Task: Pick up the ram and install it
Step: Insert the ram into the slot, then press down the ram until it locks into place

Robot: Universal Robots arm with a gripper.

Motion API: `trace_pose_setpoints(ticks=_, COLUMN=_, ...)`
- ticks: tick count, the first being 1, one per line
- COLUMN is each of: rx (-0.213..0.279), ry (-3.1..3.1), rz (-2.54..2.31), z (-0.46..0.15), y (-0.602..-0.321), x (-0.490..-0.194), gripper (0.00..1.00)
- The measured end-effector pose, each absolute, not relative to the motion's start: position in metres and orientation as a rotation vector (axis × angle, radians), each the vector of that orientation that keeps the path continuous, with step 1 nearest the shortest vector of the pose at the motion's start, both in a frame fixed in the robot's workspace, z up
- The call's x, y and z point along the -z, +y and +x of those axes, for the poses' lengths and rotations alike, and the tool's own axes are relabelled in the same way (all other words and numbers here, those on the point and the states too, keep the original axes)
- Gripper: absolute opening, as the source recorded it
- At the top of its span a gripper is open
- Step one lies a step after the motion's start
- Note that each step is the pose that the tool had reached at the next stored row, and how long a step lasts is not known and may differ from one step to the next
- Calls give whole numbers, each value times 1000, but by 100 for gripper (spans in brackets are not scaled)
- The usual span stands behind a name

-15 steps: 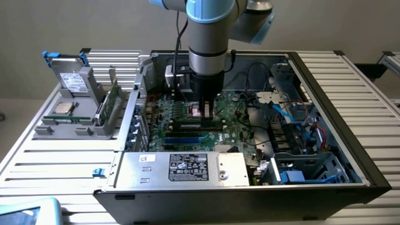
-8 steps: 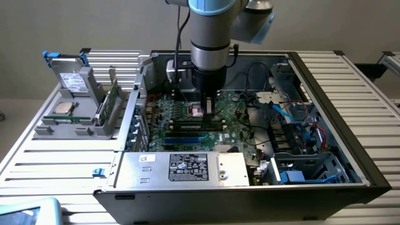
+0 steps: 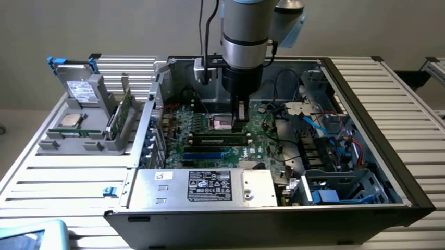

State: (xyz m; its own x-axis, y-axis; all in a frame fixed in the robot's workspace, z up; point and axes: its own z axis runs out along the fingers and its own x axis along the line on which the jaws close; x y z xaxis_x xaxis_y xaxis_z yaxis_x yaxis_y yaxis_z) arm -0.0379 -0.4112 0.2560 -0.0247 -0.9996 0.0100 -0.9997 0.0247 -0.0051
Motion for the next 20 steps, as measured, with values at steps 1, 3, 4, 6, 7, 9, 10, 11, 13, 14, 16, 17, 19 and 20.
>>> trace_pose_setpoints(ticks=1, rx=-17, ry=-2246, rz=2191, z=-38, y=-411, x=-256, gripper=23)
trace_pose_setpoints(ticks=3, rx=-16, ry=-2246, rz=2191, z=-38, y=-411, x=-256, gripper=23)
trace_pose_setpoints(ticks=4, rx=-16, ry=-2246, rz=2191, z=-38, y=-411, x=-256, gripper=23)
trace_pose_setpoints(ticks=6, rx=-16, ry=-2246, rz=2191, z=-38, y=-411, x=-256, gripper=23)
trace_pose_setpoints(ticks=7, rx=-16, ry=-2245, rz=2191, z=-38, y=-411, x=-256, gripper=23)
trace_pose_setpoints(ticks=9, rx=-16, ry=-2245, rz=2191, z=-38, y=-411, x=-256, gripper=23)
trace_pose_setpoints(ticks=10, rx=-16, ry=-2245, rz=2191, z=-38, y=-411, x=-256, gripper=23)
trace_pose_setpoints(ticks=11, rx=-15, ry=-2245, rz=2191, z=-38, y=-411, x=-256, gripper=23)
trace_pose_setpoints(ticks=13, rx=-15, ry=-2245, rz=2190, z=-38, y=-411, x=-256, gripper=21)
trace_pose_setpoints(ticks=14, rx=-15, ry=-2245, rz=2190, z=-38, y=-411, x=-256, gripper=14)
trace_pose_setpoints(ticks=16, rx=-15, ry=-2245, rz=2190, z=-38, y=-411, x=-255, gripper=11)
trace_pose_setpoints(ticks=17, rx=-15, ry=-2245, rz=2190, z=-38, y=-411, x=-254, gripper=11)
trace_pose_setpoints(ticks=19, rx=-15, ry=-2245, rz=2190, z=-38, y=-411, x=-250, gripper=11)
trace_pose_setpoints(ticks=20, rx=-15, ry=-2245, rz=2190, z=-38, y=-411, x=-248, gripper=11)
